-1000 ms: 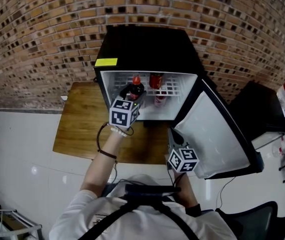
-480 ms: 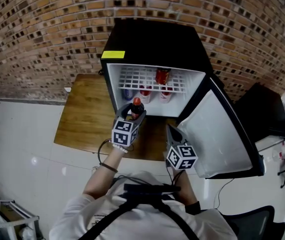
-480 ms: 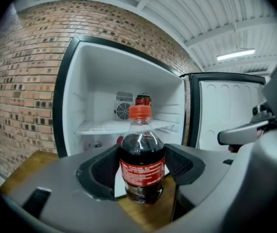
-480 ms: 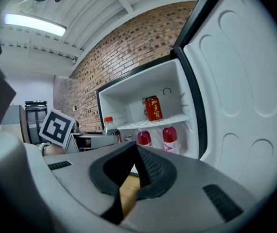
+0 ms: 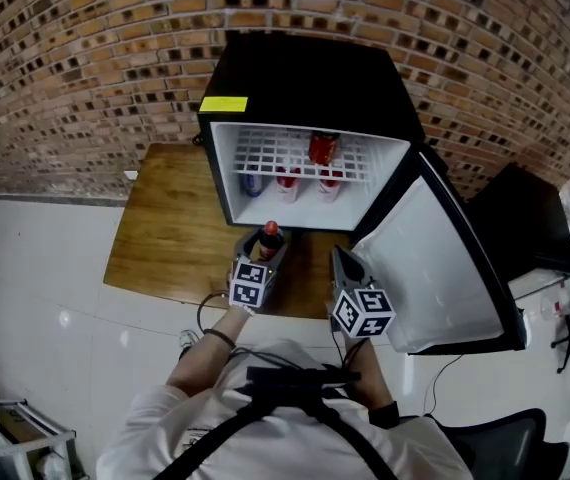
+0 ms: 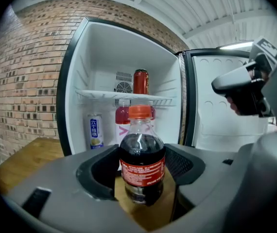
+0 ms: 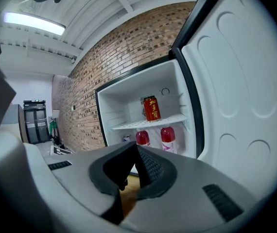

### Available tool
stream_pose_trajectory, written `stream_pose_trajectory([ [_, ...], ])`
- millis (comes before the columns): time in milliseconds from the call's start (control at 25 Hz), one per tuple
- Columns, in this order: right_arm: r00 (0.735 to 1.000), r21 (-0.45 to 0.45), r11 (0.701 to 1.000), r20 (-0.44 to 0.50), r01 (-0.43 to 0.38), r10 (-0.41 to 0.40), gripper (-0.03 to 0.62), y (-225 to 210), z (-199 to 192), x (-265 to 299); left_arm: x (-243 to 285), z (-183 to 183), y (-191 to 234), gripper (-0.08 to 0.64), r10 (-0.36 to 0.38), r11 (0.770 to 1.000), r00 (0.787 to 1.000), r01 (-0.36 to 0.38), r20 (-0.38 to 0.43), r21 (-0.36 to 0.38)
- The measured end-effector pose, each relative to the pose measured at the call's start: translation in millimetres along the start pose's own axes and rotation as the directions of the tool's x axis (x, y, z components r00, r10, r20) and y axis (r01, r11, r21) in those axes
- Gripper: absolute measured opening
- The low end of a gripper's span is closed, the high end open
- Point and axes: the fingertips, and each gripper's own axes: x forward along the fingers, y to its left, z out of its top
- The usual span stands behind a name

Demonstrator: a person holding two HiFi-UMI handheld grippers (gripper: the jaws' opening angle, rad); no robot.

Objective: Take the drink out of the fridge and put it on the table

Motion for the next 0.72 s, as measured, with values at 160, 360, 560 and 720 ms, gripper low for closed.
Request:
stream_pose_trajectory([
  [160,1.0,0.001,1.0,-0.001,0.001,-0.001,0.014,-1,-1,0,8,-25,-6,0.293,-0.011,1.0,1.0,0.012,-0.02,0.027],
  [360,1.0,0.007,1.0,-0.002,0.011,-0.011,0.014,-5,-1,-3,17,-46,-9,0.293,-0.022,0.999,0.999,0.023,-0.041,0.027],
  [560,1.0,0.008,1.0,0.0,0.019,-0.019,0.014,-9,-2,-4,23,-59,-4,0.293,-0.003,1.0,0.999,0.005,-0.047,0.023],
  [720,1.0,0.009,1.0,-0.003,0.023,-0.022,0.014,-9,-2,-4,26,-65,-2,0.293,0.005,1.0,0.999,-0.004,-0.054,0.021],
])
